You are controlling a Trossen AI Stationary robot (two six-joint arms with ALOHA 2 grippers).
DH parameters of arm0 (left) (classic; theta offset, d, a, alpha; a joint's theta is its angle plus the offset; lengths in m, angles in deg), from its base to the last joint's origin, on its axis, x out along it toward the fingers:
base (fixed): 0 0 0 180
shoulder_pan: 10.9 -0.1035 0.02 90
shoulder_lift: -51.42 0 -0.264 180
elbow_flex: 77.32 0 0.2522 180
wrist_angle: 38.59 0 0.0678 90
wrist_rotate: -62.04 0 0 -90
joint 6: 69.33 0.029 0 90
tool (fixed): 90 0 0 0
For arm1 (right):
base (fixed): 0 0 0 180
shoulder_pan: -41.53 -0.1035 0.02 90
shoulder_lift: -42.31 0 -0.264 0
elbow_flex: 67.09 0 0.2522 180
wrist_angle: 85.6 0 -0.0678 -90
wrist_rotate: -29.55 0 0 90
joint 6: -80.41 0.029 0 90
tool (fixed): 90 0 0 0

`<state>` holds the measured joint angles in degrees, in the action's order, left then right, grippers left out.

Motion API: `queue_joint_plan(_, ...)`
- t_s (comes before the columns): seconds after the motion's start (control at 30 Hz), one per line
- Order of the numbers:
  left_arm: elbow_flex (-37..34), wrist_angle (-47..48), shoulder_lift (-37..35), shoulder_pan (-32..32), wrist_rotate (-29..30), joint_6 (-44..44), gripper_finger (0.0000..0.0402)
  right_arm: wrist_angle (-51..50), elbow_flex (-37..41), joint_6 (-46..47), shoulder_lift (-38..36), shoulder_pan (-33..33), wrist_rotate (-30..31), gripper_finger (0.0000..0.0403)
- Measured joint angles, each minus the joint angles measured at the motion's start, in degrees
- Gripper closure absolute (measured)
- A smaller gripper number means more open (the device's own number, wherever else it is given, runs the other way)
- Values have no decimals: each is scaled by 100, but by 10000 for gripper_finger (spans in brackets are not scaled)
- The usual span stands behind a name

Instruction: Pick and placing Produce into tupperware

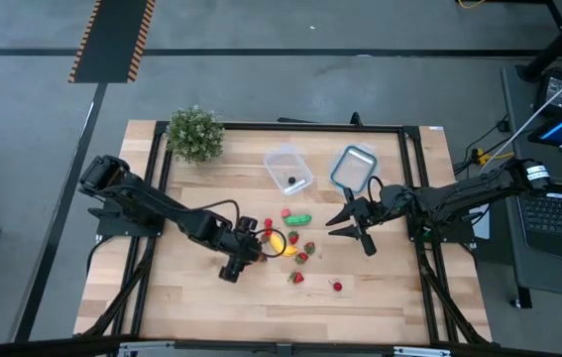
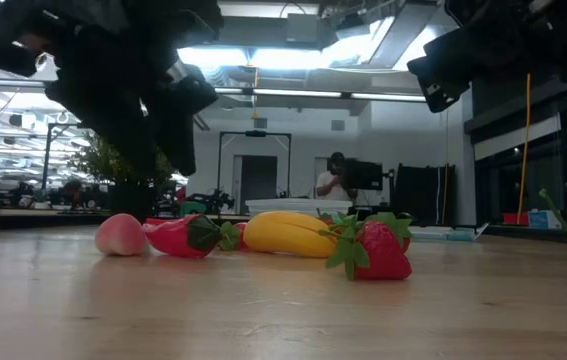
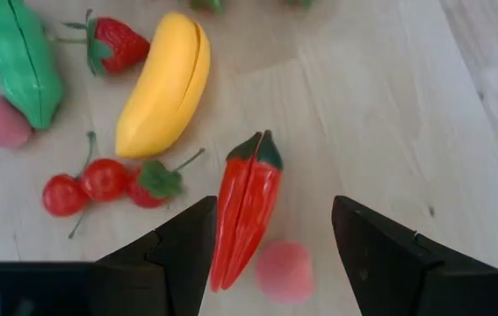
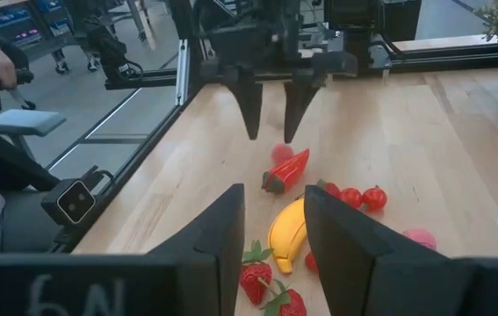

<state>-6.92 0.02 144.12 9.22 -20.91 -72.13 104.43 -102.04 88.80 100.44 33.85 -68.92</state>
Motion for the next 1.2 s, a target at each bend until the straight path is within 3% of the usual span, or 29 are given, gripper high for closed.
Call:
queue_joint_plan(0.57,0,0,527,-72,269,-11,182,2,0,310,0,0,-4,281)
queue_joint_plan(0.93,0,-9,533,-201,14,-217,182,2,0,294,0,0,-7,281)
queue_joint_plan(1.2,11,-154,1023,-219,-72,-126,182,-5,0,295,0,-2,-9,281)
